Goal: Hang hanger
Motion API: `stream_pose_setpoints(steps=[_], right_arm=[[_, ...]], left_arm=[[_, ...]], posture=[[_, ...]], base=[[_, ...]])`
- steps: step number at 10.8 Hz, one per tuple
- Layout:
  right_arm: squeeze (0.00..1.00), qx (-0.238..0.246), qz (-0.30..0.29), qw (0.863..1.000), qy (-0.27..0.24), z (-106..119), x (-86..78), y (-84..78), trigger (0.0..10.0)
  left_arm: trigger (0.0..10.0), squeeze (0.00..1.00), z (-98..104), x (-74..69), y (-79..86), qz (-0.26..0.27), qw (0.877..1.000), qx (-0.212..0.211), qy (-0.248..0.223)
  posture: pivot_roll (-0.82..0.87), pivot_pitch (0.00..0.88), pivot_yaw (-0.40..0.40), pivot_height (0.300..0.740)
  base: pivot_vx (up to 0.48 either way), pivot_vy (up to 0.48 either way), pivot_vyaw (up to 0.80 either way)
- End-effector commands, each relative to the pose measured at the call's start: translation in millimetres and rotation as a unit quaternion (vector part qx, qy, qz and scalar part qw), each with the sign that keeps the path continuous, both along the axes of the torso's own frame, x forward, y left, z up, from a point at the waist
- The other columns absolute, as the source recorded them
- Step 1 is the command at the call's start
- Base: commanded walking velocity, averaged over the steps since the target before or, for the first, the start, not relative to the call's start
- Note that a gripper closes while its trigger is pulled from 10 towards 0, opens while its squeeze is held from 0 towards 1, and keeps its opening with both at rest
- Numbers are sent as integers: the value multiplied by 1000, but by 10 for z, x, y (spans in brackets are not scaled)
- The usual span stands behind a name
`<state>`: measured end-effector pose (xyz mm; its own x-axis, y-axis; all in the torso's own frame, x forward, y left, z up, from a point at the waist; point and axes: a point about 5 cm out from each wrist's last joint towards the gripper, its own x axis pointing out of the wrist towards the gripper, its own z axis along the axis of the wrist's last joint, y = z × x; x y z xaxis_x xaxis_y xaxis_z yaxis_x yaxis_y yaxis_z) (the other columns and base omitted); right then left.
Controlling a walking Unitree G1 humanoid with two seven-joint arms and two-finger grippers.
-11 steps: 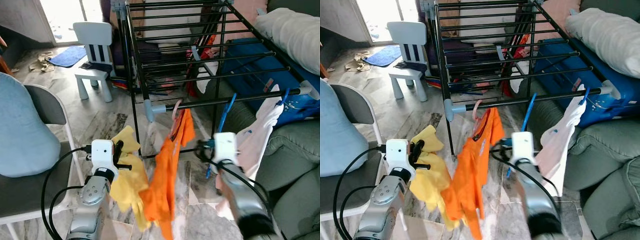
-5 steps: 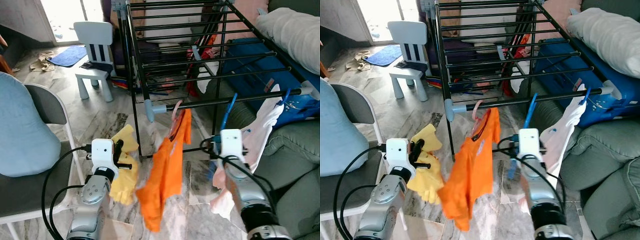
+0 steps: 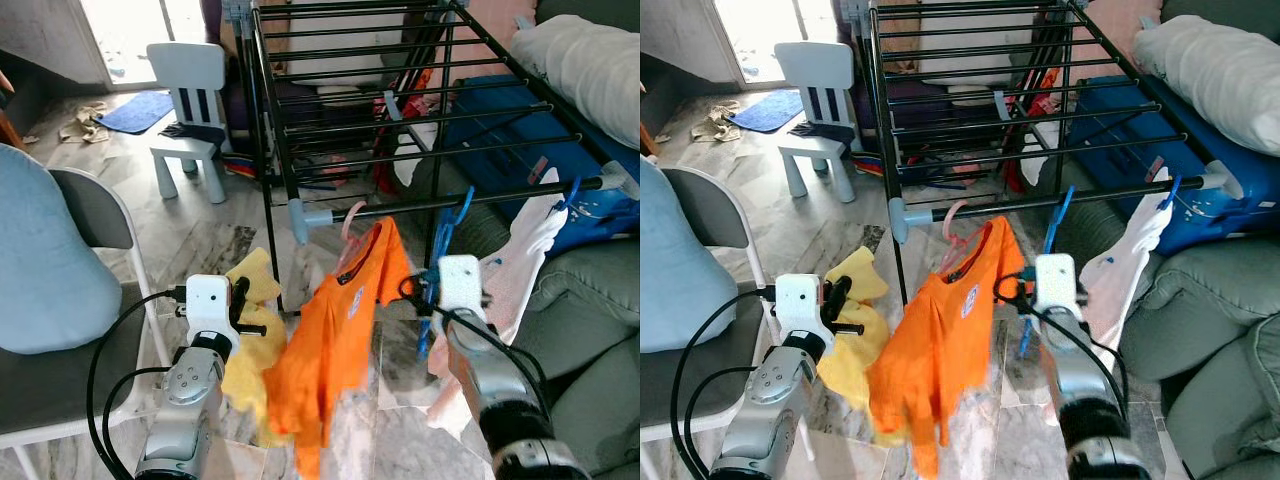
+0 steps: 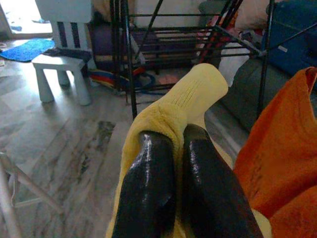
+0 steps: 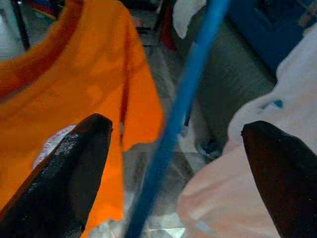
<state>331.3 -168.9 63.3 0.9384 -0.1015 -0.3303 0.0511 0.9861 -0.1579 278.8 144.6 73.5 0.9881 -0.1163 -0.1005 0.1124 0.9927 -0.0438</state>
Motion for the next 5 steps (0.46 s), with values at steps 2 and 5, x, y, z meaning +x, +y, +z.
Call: stream_pose_setpoints(steps=[2, 5], right_arm=[[0, 13, 7, 1000, -1, 32, 56, 51, 10000], [0, 35, 21, 999, -5, 90, 122, 243, 10000]], left_arm=[[10000, 0, 30, 36, 1, -2, 1000, 3, -5], [10000, 0, 32, 53, -16, -4, 1000, 4, -5]], posture=[[-120, 46, -1, 740], [-118, 42, -3, 740]], base=[[0, 0, 0], [0, 0, 0]])
